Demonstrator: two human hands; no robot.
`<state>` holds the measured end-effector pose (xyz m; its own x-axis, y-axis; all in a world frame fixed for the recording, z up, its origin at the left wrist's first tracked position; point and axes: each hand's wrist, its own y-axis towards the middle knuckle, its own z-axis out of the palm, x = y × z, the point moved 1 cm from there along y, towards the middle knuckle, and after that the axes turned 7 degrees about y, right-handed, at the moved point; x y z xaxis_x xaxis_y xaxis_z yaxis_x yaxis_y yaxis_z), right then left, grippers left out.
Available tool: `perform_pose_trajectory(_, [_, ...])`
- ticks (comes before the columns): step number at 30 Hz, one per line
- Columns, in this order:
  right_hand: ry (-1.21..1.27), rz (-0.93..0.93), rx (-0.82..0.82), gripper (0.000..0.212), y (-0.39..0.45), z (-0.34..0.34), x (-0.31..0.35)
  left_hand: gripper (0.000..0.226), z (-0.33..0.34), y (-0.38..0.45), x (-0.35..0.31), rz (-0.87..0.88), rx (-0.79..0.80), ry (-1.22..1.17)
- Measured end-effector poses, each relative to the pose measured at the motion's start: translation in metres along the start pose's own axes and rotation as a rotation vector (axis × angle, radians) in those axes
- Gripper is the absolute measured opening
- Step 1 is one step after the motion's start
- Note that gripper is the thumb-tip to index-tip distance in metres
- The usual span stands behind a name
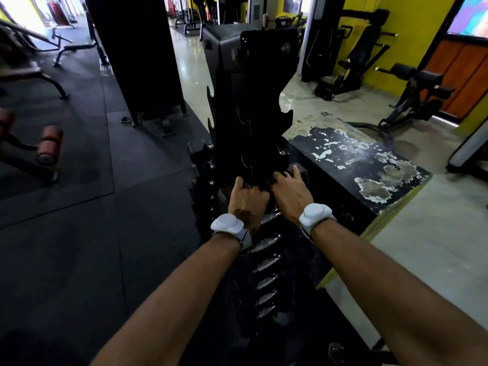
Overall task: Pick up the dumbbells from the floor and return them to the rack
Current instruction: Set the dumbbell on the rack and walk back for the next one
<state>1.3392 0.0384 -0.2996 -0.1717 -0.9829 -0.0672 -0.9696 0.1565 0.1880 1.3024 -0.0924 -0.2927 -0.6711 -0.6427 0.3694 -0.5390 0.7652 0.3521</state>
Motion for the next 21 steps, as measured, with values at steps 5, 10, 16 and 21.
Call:
perform_pose_trajectory(5, [0.075, 0.036, -0.032, 0.038, -0.003, 0.008, 0.003, 0.007, 0.000, 0.002, -0.002, 0.027, 0.098, 0.044])
perform_pose_trajectory(10, [0.168, 0.029, -0.040, 0.039, -0.009, 0.005, 0.006, 0.020, -0.007, 0.000, -0.004, 0.098, 0.130, 0.026])
perform_pose_trajectory(16, [0.197, 0.071, -0.089, 0.046, -0.014, 0.005, 0.012, 0.020, -0.014, 0.002, -0.004, 0.055, 0.175, 0.020])
perform_pose_trajectory(21, [0.147, 0.074, -0.077, 0.053, -0.015, 0.008, 0.012, 0.038, -0.009, -0.002, -0.006, 0.069, 0.187, 0.012])
